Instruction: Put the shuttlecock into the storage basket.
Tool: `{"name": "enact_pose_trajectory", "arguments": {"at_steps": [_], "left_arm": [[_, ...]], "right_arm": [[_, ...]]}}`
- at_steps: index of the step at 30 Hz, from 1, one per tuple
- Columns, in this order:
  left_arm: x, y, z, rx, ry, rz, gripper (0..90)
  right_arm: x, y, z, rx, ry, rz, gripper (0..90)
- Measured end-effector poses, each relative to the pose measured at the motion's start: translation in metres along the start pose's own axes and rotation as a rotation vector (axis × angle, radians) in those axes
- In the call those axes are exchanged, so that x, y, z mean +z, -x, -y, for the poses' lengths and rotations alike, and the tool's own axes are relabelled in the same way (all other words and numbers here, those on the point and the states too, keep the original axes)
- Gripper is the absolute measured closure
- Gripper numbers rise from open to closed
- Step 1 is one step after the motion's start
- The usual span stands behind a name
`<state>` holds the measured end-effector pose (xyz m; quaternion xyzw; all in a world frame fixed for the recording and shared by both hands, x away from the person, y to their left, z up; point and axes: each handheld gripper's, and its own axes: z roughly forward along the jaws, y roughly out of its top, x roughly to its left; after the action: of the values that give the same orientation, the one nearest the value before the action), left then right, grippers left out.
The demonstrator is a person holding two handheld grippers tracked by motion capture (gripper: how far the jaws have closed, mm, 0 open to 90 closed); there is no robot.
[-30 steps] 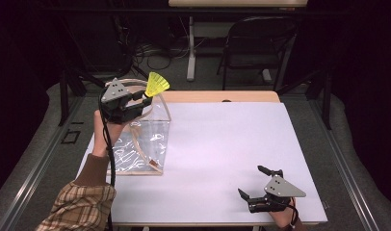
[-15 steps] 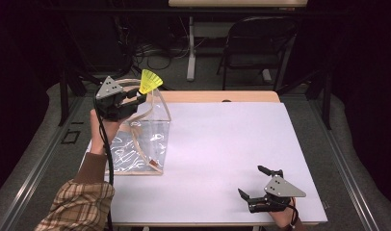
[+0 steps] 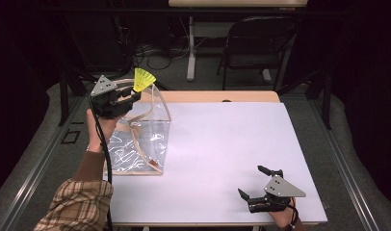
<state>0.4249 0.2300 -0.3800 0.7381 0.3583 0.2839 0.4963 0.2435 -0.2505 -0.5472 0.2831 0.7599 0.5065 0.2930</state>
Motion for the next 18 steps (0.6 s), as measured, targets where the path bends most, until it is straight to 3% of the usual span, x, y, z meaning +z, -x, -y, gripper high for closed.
{"name": "enact_pose_trajectory", "arguments": {"at_steps": [18], "left_arm": [[0.005,-0.015,0.008,-0.048,-0.014,-0.03,63.7]], "right_arm": [[0.0,0.0,0.0,0.001,-0.001,0.002,0.3]]}}
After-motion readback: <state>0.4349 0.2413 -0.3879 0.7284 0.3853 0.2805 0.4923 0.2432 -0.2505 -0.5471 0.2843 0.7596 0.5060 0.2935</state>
